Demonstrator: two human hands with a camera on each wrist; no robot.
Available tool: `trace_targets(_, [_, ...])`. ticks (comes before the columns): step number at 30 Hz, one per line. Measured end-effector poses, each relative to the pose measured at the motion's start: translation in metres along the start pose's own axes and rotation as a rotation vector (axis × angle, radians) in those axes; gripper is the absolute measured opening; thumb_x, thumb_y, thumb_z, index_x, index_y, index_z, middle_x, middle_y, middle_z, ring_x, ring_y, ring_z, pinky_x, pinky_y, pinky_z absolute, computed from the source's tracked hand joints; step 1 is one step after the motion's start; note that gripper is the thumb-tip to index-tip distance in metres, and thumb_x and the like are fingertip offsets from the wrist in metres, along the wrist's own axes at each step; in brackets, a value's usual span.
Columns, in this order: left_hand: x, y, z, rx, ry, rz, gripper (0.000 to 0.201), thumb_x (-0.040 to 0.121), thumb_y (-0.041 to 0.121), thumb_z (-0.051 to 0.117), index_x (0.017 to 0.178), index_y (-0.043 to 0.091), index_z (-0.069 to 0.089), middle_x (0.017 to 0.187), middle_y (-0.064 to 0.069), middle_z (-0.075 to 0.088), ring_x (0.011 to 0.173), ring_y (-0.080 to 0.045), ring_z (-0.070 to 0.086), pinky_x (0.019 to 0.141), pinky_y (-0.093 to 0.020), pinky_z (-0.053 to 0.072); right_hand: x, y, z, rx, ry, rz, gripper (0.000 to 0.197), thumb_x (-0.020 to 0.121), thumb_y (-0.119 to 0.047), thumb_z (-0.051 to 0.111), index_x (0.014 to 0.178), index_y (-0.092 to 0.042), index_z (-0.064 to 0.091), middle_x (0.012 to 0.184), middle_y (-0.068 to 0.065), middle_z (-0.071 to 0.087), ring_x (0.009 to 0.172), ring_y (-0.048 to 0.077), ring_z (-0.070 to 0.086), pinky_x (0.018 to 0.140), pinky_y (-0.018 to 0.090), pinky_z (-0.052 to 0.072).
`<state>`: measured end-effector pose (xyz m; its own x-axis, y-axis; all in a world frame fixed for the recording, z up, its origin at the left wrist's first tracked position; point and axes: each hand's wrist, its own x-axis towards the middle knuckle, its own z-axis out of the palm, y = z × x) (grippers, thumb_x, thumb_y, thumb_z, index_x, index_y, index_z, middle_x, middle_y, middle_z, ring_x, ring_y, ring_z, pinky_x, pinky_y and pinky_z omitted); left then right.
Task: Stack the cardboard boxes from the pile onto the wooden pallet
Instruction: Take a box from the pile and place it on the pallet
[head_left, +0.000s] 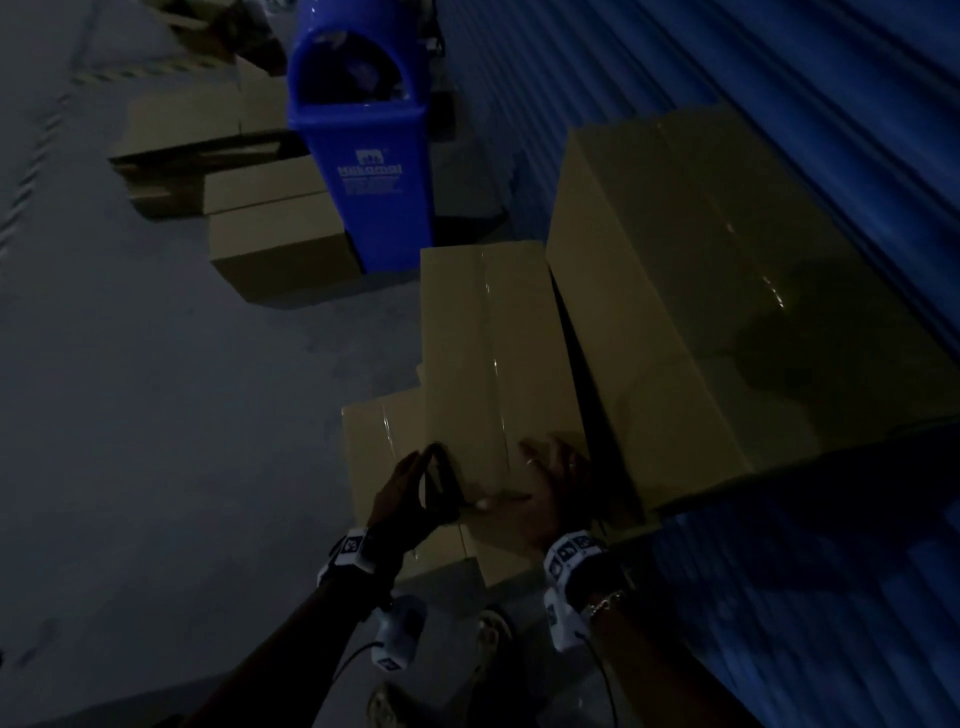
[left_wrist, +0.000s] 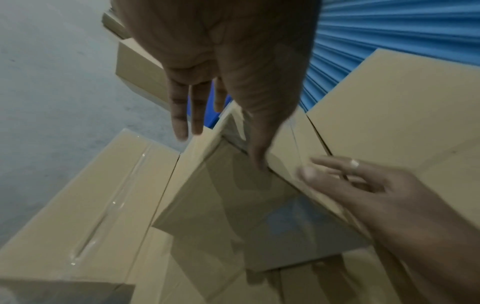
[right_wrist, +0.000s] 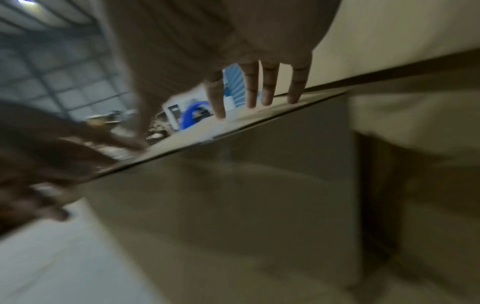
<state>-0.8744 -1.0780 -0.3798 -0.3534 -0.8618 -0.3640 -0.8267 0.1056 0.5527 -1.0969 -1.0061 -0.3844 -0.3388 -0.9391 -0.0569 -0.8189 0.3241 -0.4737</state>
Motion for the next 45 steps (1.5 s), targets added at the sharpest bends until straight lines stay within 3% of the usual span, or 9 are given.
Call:
trace_targets(5, [0.013,0.016,-0.002,-0.013,-0.096,0.132,0.060,0.102,0.033,0.056,0.156,0.023,0.032,0.148,0.007,0.045,0.141,-0.023,0.043,0.099,-0.033,0.054,0.025,0.026,-0.016,0.145,-0.148,0.161,0.124,0.049,-0.074,0.086,0.154,-0.041,0.028,0.163,-0.005,0.006,0.149,0.024,0.013,0.120,0.045,0.025])
trace_targets(9, [0.040,0.014,0.013,0.177,-0.135,0.196,0.119,0.082,0.066,0.067,0.158,0.024,-0.014,0.166,0.004,-0.013,0.150,-0.038,-0.019,0.118,-0.053,0.032,0.040,0.037,-0.024,0.250,-0.231,0.084,0.144,0.042,-0.065,0.094,0.158,-0.040,0.014,0.160,-0.017,0.006,0.148,0.012,0.012,0.120,0.021,0.019])
trace_targets(11, [0.049,0.007,0.015,0.244,-0.200,0.209,0.137,0.071,0.073,0.071,0.152,0.021,-0.026,0.165,-0.003,-0.023,0.146,-0.045,-0.025,0.115,-0.057,0.035,0.043,0.043,-0.025,0.165,-0.220,0.044,0.138,0.040,-0.075,0.088,0.156,-0.048,0.016,0.163,-0.015,0.001,0.151,0.017,0.009,0.122,0.032,0.020])
trace_targets(20, [0.042,-0.001,0.030,-0.080,-0.069,0.190,0.153,0.057,0.054,0.093,0.153,0.040,-0.025,0.154,0.002,-0.047,0.141,-0.045,0.035,0.098,-0.056,0.052,0.059,0.057,-0.015,0.056,-0.221,-0.023,0.129,0.046,-0.082,0.080,0.153,-0.058,0.012,0.167,-0.013,-0.007,0.154,0.018,0.003,0.123,0.039,0.017])
trace_targets(27, [0.026,-0.008,0.024,-0.092,-0.010,0.158,0.156,0.048,0.080,0.082,0.154,0.036,-0.024,0.162,-0.013,-0.029,0.145,-0.051,0.023,0.101,-0.066,0.045,0.052,0.050,-0.017,0.045,-0.219,-0.121,0.117,0.049,-0.086,0.075,0.151,-0.055,0.026,0.168,-0.013,-0.002,0.155,0.023,0.006,0.123,0.052,0.023])
trace_targets(33, [-0.037,-0.019,-0.013,-0.078,0.113,0.070,0.142,0.055,0.094,0.063,0.158,0.035,-0.016,0.165,-0.012,-0.016,0.134,-0.049,0.043,0.092,-0.058,0.054,0.036,0.013,-0.024,0.000,-0.574,-0.362,0.139,0.039,-0.080,0.083,0.152,-0.014,0.036,0.163,0.015,0.026,0.149,0.027,0.028,0.110,0.020,0.031])
trace_targets(35, [-0.063,-0.029,-0.024,-0.075,0.157,0.021,0.139,0.058,0.091,0.066,0.156,0.039,-0.017,0.166,-0.007,-0.018,0.133,-0.046,0.045,0.093,-0.053,0.055,0.027,-0.010,-0.025,0.222,-0.558,-0.347,0.107,0.057,-0.056,0.092,0.148,-0.025,0.045,0.168,0.000,0.014,0.153,0.015,0.018,0.119,0.017,0.021])
trace_targets(43, [-0.191,-0.070,-0.047,-0.067,0.394,-0.125,0.125,0.067,0.090,0.059,0.160,0.033,-0.001,0.166,0.005,-0.024,0.137,-0.037,0.046,0.094,-0.046,0.054,-0.011,-0.111,-0.024,0.233,-0.461,-0.742,0.094,0.063,-0.076,0.077,0.145,-0.038,0.050,0.168,-0.010,0.011,0.148,0.001,0.007,0.121,0.017,0.001])
trace_targets(45, [-0.229,-0.076,-0.048,-0.082,0.462,-0.174,0.122,0.068,0.093,0.052,0.161,0.031,0.003,0.166,0.003,-0.022,0.141,-0.038,0.041,0.097,-0.051,0.052,-0.024,-0.134,-0.018,0.212,-0.497,-0.822,0.093,0.063,-0.076,0.077,0.145,-0.043,0.049,0.168,-0.011,0.012,0.148,0.002,0.012,0.125,0.033,0.019])
